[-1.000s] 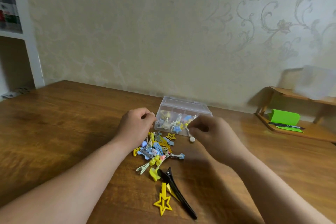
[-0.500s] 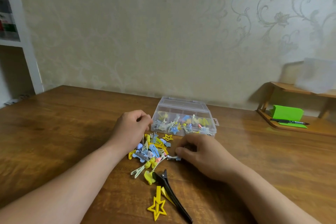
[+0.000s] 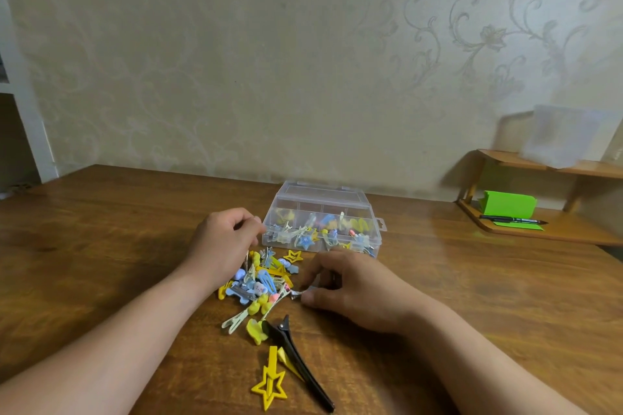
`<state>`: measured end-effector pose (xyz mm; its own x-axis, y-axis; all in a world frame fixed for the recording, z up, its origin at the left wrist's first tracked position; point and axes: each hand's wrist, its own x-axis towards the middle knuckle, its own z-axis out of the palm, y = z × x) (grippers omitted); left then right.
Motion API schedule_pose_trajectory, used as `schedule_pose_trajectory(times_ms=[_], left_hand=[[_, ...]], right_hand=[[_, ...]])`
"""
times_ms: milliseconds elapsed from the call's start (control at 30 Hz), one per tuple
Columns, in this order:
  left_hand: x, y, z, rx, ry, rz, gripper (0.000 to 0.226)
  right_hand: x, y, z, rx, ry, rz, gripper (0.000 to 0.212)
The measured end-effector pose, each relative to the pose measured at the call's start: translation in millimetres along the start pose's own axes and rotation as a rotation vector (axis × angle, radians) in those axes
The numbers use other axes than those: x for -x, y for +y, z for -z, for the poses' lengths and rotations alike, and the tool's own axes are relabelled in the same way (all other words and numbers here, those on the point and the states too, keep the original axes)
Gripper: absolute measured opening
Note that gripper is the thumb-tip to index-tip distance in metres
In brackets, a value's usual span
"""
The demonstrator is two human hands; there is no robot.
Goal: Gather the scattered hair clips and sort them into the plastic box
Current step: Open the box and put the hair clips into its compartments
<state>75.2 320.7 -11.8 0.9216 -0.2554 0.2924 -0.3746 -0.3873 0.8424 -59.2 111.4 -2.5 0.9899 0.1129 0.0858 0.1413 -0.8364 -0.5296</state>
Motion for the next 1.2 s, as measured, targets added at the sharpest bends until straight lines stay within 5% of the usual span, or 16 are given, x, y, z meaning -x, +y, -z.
schedule_pose_trajectory(times_ms=[700,967,1200], left_hand=[[3,5,1,0.017,-0.012,0.005,0.028],[-3,-3,0,0.071,0.018,0.012,0.03],[-9,-11,-3,0.117,0.025,0.01,0.031]], right_hand=[[-1,9,6,-0.072,-0.017,-0.023,0.007],[4,13,15,-0.377,0.01,-0.09,0.006],[-15,7,41,-0.408,0.444,-0.155,0.012]])
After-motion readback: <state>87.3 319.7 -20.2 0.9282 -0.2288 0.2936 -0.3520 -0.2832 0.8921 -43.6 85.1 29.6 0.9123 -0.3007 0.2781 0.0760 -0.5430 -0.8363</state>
